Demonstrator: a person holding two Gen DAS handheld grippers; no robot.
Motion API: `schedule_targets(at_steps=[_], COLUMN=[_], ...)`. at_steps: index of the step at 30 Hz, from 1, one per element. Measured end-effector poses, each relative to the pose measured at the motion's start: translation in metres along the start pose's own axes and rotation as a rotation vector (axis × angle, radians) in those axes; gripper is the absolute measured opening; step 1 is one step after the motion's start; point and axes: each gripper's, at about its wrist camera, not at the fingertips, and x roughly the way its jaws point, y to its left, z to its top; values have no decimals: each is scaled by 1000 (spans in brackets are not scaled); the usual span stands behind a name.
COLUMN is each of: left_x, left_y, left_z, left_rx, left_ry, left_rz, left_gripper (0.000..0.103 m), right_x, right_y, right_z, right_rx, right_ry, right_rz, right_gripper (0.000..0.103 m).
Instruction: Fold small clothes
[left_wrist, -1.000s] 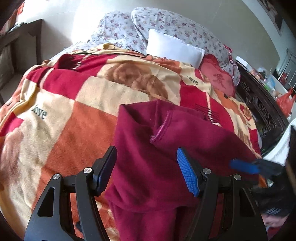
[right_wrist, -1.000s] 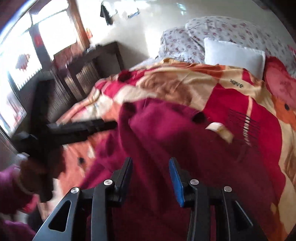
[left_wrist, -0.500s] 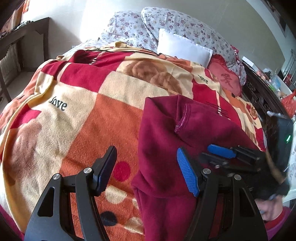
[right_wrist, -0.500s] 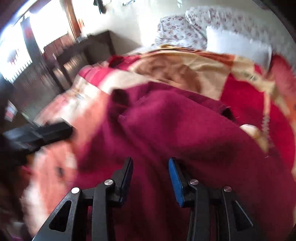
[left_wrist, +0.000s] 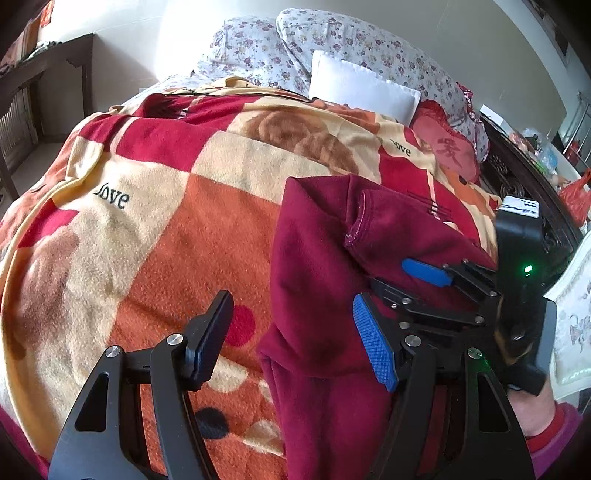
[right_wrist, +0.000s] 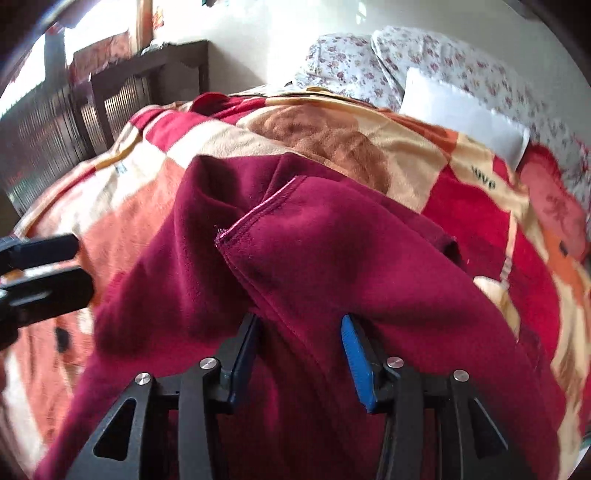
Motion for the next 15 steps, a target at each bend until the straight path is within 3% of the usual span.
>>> schedule_targets(at_steps=[2,5,7,10,15], left_x=[-2,-4,-2,-1,-2], left_y=[0,2,5,8,9], left_z=[-1,-3,-4,-5,-7], left_rx=[0,5,-3,-27,-19], left_ry=[-2,-6,1,5,2], left_rz=[-1,6,10,4,6], left_gripper=[68,68,68,68,68], right_x=[-3,-13,-12,-7,5], right_y=[-2,-23,-31,-20,12], right_z=[0,4,6,9,17], right_rx=[7,157,242,230,121], right_ry=[-3,-22,-14,-11,-28], right_rz=[5,154,198,149,-22], right_gripper=[44,44,44,46,55])
